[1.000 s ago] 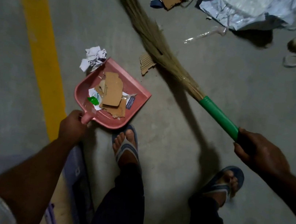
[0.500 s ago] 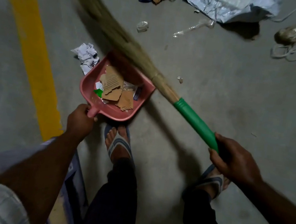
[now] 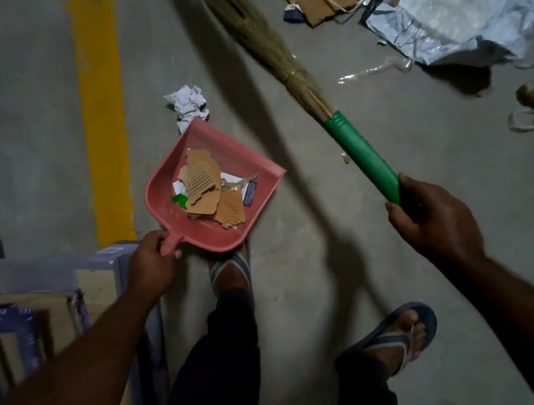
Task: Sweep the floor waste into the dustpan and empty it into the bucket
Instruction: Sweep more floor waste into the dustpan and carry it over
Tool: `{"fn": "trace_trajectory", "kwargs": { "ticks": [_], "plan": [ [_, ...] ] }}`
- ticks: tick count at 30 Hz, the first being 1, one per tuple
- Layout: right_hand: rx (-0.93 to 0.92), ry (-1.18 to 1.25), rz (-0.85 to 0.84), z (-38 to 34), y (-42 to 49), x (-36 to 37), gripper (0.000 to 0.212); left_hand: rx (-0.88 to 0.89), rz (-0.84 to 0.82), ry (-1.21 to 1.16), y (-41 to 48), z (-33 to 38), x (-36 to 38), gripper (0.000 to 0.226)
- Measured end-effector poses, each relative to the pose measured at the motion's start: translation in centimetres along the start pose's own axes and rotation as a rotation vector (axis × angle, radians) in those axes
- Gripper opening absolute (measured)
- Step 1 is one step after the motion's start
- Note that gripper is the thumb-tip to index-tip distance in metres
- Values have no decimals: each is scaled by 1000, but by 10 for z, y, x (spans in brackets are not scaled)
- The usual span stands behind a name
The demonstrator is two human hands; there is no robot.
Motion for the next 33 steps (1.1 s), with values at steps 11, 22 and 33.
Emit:
{"fn": "trace_trajectory", "kwargs": {
  "ticks": [11, 22, 33],
  "plan": [
    [-87, -127, -147, -67, 69, 38, 46, -225, 81, 109, 10, -59, -26, 26],
    [-283, -224, -340, -48, 38, 37, 51, -150, 41, 221, 86, -25, -47, 28],
    [199, -223, -47, 45, 11, -10, 56, -69, 34, 314, 99, -16, -46, 27]
  ]
}}
Point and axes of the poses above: each hand's wrist, its own y-axis towards the middle knuckle, its own x-axis out of the palm, z = x × y, the point moved 6 cm from there along y, towards the middle knuckle, and after that the axes turned 2 degrees about z, right-handed, at the moved point
